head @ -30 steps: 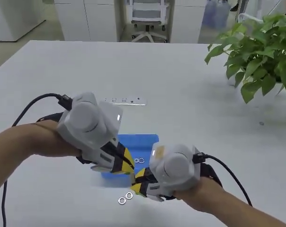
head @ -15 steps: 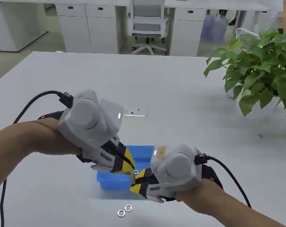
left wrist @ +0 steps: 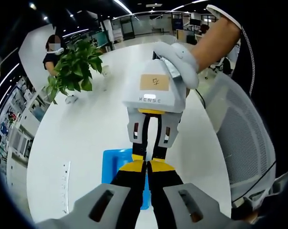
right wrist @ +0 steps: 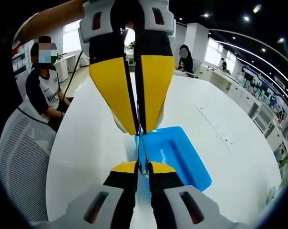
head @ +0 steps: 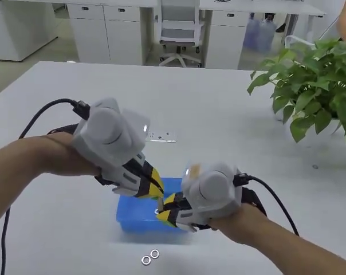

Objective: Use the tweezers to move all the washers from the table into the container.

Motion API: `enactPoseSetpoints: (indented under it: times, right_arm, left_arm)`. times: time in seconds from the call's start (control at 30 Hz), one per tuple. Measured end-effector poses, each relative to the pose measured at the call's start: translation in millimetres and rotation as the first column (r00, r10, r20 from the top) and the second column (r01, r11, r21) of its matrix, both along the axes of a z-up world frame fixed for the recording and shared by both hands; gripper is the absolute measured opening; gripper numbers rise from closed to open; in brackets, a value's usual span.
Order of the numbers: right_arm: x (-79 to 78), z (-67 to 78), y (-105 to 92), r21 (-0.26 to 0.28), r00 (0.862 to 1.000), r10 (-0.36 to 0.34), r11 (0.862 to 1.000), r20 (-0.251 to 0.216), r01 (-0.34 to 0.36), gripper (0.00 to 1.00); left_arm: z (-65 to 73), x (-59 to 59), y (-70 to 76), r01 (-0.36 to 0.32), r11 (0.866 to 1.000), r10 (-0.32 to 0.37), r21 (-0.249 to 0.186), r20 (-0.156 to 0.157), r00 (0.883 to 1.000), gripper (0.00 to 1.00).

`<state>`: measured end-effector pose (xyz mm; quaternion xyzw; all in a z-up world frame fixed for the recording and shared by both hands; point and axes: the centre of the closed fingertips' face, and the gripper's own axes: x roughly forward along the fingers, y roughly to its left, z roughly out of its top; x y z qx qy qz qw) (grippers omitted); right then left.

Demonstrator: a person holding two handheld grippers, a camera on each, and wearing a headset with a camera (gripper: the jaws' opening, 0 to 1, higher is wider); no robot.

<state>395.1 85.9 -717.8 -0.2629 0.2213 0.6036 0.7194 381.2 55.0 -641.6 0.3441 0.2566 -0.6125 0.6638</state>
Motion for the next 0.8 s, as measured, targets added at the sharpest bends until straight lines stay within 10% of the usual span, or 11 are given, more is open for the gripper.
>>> enactPoseSetpoints:
  times: [0.8]
  right_arm:
    - [28.3,-18.0,4.2,-0.006,1.0,-0.016,1.0,-0.006,0.016,0.1]
  left_arm:
    - [-18.6,29.9,6.3,-0.012,1.0,0.012,0.006,-0.007,1.0,0.06]
